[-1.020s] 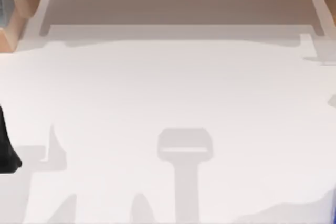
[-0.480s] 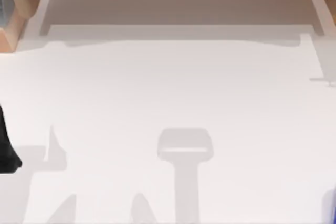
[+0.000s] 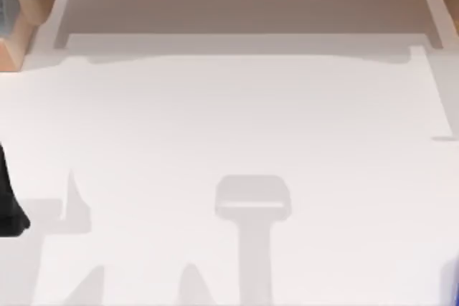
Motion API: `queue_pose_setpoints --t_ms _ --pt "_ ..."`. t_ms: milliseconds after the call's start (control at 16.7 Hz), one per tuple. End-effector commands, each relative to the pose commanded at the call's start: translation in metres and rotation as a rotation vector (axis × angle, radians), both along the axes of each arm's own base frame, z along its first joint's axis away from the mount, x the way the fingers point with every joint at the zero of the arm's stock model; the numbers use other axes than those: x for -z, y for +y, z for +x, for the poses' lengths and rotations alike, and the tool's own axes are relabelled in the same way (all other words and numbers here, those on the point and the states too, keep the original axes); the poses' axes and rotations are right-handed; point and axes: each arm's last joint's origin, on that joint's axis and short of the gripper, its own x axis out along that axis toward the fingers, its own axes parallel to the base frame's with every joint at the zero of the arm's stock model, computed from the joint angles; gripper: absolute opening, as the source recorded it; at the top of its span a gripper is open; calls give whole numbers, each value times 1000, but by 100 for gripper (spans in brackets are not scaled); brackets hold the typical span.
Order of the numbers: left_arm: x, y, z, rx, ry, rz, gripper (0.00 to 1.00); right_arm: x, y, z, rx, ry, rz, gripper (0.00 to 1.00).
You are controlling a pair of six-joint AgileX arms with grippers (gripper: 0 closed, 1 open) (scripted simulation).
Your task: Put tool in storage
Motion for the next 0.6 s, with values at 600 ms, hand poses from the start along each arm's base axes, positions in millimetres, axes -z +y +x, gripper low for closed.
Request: queue_pose_setpoints --t_ms 600 --pt "0 0 0 0 0 0 100 -2 0 -10 0 -6 -6 38"
